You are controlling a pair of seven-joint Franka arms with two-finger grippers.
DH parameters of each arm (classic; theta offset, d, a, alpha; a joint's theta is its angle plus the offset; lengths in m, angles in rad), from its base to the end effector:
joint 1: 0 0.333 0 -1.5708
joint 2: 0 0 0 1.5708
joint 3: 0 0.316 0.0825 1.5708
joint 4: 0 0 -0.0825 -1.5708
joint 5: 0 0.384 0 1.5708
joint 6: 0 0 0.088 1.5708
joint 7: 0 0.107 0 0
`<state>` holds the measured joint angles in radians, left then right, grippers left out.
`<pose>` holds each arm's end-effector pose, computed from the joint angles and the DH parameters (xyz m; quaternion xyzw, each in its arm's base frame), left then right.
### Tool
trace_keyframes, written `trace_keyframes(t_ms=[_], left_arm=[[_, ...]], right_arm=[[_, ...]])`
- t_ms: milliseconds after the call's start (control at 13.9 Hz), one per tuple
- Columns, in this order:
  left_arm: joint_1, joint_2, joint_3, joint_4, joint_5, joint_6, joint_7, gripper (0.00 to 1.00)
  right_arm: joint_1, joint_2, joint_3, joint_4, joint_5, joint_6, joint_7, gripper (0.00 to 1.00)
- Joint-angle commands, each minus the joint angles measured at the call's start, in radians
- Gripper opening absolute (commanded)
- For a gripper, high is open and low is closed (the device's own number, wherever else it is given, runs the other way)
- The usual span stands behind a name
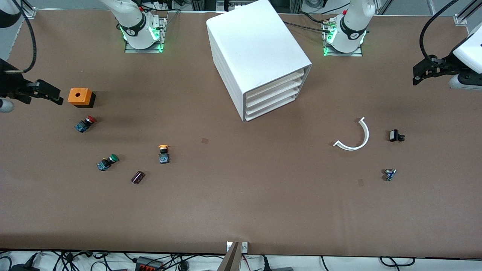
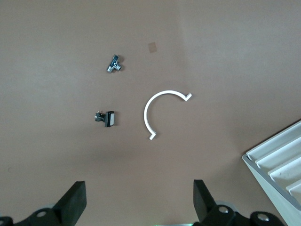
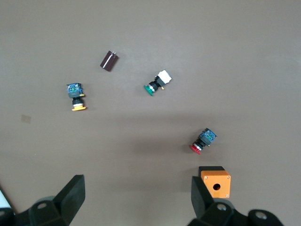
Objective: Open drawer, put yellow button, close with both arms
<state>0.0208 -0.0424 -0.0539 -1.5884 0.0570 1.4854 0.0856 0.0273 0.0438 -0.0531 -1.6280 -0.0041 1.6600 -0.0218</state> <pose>0.5321 -0.0118 0.6322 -0.9974 0.0576 0.0311 0.0288 0.5731 -0.0146 0.5805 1.0000 -0.0018 -0.0059 0.0031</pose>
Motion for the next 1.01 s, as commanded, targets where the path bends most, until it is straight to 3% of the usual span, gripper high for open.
trace_keyframes(t_ms=[0, 288, 432, 937], left_arm=[[-0.004, 0.001, -0.001, 0.005, -0.02, -0.028, 0.022, 1.0], [-0.012, 0.036, -0.004, 0.004, -0.107, -0.034, 0.063, 1.0], [-0.01, 0.064, -0.006, 0.004, -0.155, -0.068, 0.132, 1.0], [-0.007, 0.249, -0.006, -0.015, -0.633, -0.235, 0.246, 1.0]], right_arm=[[0.028, 0.02, -0.001, -0.01, 0.013, 0.038, -0.01, 1.0], [0.086, 0.065, -0.001, -0.009, 0.098, 0.086, 0.005, 1.0], [0.127, 0.093, -0.001, -0.009, 0.096, 0.121, 0.005, 1.0], [0.178, 0.281, -0.001, -0.001, 0.088, 0.256, 0.002, 1.0]])
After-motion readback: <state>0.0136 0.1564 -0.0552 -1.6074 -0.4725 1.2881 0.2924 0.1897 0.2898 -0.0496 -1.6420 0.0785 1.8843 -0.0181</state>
